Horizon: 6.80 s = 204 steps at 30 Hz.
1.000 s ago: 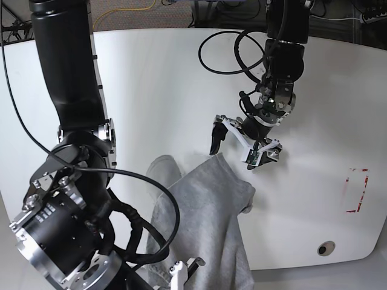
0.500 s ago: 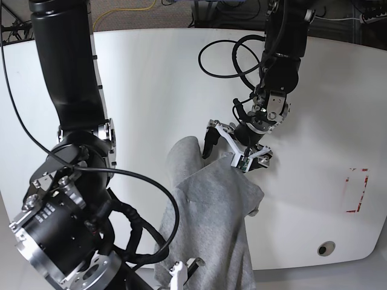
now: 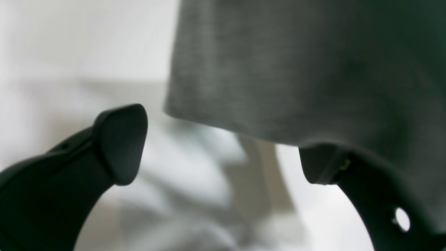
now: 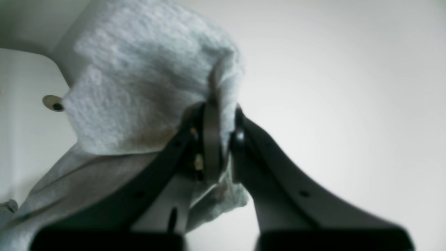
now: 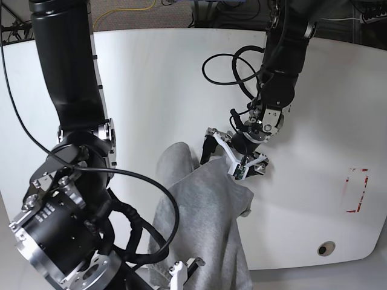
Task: Fold the T-shirt properly
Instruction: 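Move the left gripper down to the hanging shirt and pinch its edge, then pull the shirt apart with both grippers, left gripper moving away from right, then stretch the held shirt taut between both grippers and lower it, then lay the stretched shirt flat on the table with both grippers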
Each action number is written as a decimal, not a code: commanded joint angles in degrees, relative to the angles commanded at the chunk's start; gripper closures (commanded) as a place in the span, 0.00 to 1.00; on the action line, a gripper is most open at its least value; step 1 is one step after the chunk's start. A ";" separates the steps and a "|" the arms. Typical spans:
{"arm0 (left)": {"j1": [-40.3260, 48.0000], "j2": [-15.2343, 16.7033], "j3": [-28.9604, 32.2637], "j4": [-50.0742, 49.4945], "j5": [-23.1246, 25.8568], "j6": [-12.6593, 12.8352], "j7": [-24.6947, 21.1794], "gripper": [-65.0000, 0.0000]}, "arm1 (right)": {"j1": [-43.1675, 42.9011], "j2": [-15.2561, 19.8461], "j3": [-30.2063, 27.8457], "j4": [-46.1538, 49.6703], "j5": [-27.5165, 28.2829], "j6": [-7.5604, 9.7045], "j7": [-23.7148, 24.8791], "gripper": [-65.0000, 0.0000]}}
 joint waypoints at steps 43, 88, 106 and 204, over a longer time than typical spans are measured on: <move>-3.25 2.29 0.00 -4.40 0.00 0.09 -4.31 1.00 | -0.18 -1.49 0.00 -0.09 -0.35 -0.09 0.00 1.00; 27.60 -14.77 -8.44 47.38 -0.09 -0.18 14.15 1.00 | -17.14 5.98 7.03 -1.14 -15.91 -0.18 -0.18 1.00; 23.82 -14.77 -21.10 55.91 -0.09 -0.18 16.44 1.00 | -11.69 5.80 7.03 -15.30 -26.02 -0.18 -1.41 1.00; -2.64 -20.48 -25.85 54.15 0.09 -7.82 46.42 1.00 | -25.05 0.09 36.84 -25.58 -26.20 0.35 -0.62 1.00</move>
